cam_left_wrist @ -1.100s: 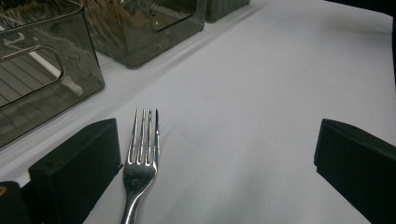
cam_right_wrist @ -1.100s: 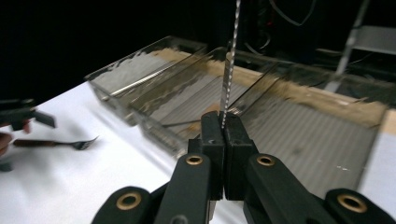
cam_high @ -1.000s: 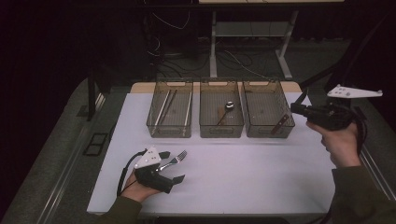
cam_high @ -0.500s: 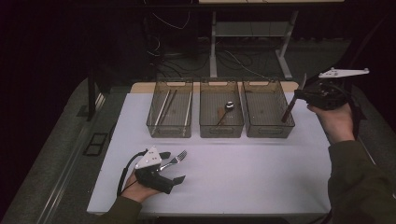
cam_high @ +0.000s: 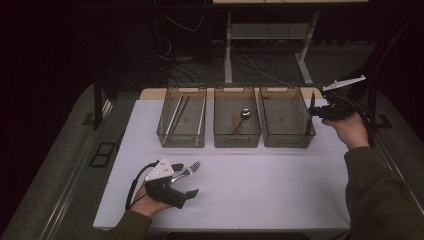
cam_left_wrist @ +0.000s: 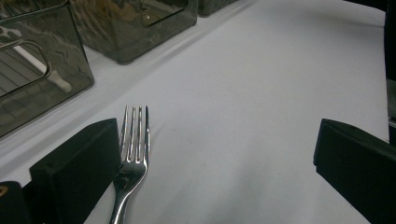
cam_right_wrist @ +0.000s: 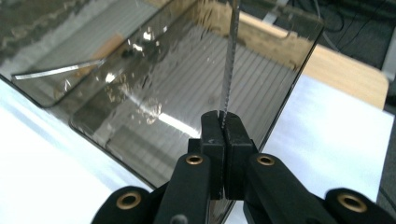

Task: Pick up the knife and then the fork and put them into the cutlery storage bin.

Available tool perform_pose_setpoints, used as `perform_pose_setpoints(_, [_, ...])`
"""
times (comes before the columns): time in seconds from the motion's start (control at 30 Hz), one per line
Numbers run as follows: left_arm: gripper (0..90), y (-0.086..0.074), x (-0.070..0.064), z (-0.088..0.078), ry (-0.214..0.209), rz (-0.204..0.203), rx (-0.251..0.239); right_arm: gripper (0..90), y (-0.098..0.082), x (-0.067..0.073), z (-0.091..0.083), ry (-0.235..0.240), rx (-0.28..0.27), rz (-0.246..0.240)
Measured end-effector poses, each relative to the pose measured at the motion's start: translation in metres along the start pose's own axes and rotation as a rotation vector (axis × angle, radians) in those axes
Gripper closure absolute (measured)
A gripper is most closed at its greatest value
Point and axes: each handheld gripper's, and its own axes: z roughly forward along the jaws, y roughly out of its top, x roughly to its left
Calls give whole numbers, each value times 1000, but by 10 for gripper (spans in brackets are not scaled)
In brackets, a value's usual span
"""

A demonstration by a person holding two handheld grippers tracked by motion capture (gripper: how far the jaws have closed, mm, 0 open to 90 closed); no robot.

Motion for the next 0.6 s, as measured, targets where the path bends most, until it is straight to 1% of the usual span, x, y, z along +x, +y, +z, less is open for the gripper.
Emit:
perform_pose_setpoints(0.1, [0, 0, 0, 0, -1, 0, 3, 897, -3, -1, 7, 6, 19, 2])
perform_pose_setpoints(0.13, [0, 0, 0, 0, -1, 0, 2, 897, -4, -1, 9, 6, 18, 3])
perform_pose_setpoints(0.17, [0, 0, 0, 0, -1, 0, 1, 897, -4, -3, 11, 10, 4, 7])
perform_pose_setpoints(0.3, [0, 0, 0, 0, -4, -1, 4, 897, -4, -3, 17, 11, -13, 33])
perform_pose_setpoints(0.33, [0, 0, 0, 1, -5, 0, 4, 896, -4, -3, 20, 10, -27, 29])
perform_pose_setpoints(0.43, [0, 0, 0, 0, -7, -1, 3, 896, -5, -2, 28, 3, -57, 49])
perform_pose_setpoints(0.53, [0, 0, 0, 0, -9, 2, 2, 895, -4, -1, 37, -4, -72, 55])
perform_pose_setpoints(0.6, [0, 0, 0, 0, -10, -1, 1, 896, -3, 1, 42, -7, -76, 51])
